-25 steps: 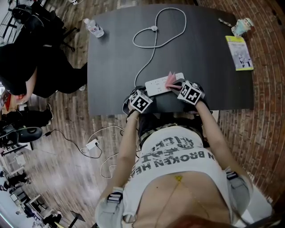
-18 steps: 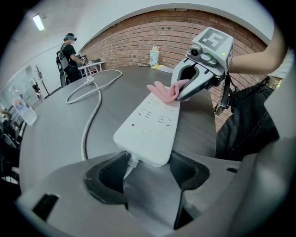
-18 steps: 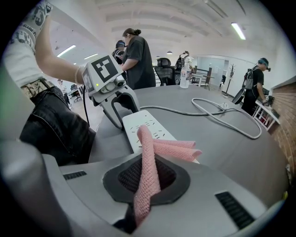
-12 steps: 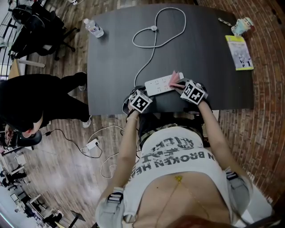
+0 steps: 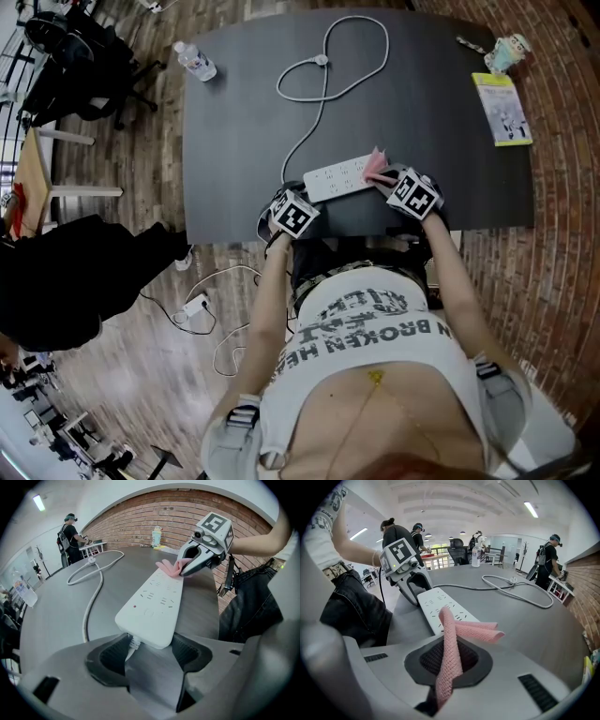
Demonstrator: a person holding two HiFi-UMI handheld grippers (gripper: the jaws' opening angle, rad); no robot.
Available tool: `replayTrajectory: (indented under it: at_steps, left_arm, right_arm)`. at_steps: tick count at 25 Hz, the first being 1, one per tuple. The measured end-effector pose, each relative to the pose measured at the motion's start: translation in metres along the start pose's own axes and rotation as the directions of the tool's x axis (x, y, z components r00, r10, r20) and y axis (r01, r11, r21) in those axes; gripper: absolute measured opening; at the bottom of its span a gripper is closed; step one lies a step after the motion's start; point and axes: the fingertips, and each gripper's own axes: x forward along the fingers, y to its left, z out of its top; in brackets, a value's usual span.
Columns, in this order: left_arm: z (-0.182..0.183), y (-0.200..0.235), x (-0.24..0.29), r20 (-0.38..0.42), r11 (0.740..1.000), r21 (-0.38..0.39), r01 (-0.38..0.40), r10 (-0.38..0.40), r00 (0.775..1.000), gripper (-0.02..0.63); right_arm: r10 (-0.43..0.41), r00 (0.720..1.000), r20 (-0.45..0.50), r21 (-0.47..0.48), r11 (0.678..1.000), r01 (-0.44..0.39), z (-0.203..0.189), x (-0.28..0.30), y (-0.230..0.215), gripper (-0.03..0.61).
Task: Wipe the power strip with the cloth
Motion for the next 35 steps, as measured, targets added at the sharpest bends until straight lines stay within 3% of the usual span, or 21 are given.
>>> replayTrajectory:
  at_steps: [9,15,19,35]
  left_arm:
    - [0.0,-0.002,0.001,-0.001,1.0,-0.002,-0.002,0.002,1.0,0.275]
    - [-0.001,-0.001,0.0,-0.005,1.0,-0.004,-0.001,0.001,1.0,0.275]
    - [0.001,-0.001,0.001,-0.001,1.0,-0.003,-0.002,0.002,1.0,0.275]
    - [0.0,0.0,-0.002,0.02,0.999,0.023,-0.023,0.023,1.0,0.275]
  right_arm:
    - [-0.05,0.999,-0.002,0.032,0.998,0.051,-0.016,-0.007,-0.011,0.017]
    - [-0.072,0.995,-0.064,0.024,0.997,0.073,-0.018,-0.011,-0.012,0.017]
    - [-0.077,0.996,-0.052,0.068,0.994,0.08,-0.021,-0.011,-0.015,0.017]
    - [-0.109,0.993,-0.043,0.072,0.991,0.112,-0.016,-0.01,-0.013,0.017]
